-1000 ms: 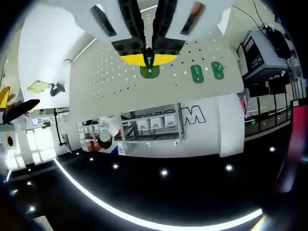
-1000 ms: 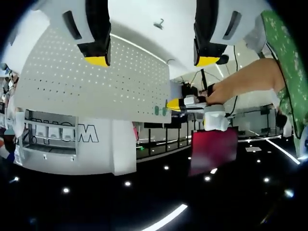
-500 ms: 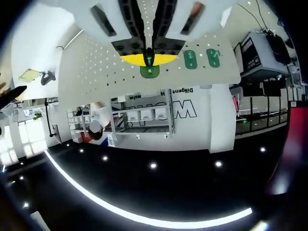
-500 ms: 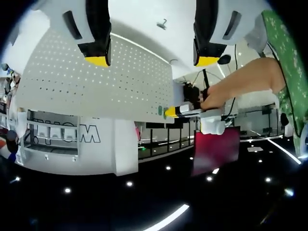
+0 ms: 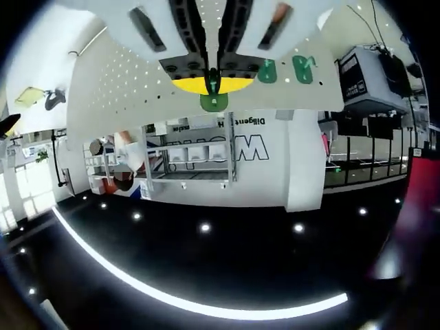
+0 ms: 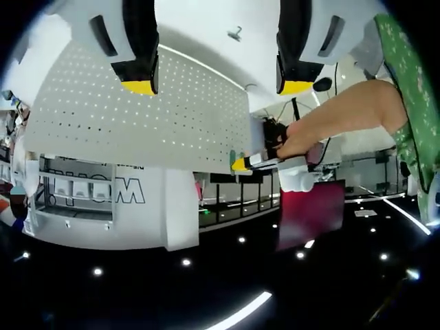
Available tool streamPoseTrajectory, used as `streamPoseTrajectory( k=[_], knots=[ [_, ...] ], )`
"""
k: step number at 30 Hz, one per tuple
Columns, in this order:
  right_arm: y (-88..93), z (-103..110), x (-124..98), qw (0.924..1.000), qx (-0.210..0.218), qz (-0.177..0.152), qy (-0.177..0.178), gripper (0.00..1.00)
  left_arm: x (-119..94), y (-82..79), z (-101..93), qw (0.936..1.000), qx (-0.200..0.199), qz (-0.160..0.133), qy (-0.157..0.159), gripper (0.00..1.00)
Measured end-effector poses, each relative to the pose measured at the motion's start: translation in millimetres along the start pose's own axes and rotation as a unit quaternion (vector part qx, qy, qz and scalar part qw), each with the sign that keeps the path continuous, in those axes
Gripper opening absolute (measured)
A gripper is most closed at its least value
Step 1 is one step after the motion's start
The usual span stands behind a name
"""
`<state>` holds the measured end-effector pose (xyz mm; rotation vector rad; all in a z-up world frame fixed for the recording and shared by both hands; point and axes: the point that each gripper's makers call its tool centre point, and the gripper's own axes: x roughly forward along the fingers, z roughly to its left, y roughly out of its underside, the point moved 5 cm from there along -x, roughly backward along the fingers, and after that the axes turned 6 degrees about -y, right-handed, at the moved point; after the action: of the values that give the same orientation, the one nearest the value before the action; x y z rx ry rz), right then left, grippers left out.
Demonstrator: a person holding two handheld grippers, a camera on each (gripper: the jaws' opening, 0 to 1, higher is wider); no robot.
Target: Insert the hook assembly into the mounting plate slot until the hook locks in place.
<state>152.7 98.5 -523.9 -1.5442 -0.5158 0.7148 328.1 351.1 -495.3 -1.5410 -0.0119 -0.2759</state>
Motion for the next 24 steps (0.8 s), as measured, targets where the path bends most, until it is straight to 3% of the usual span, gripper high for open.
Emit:
streamPoseTrajectory(
  k=[9,24],
  knots=[
    [2.0,-7,0,1.0,0.002,0.004,0.003,0.71,14,9.0,1.3,0.9997,0.014,-0.009,-0.02,0.03],
    [5.4,-12,3,0.9999,0.004,0.012,0.005,0.7,25,20.3,2.5,0.999,0.001,-0.016,-0.041,0.03]
  ],
)
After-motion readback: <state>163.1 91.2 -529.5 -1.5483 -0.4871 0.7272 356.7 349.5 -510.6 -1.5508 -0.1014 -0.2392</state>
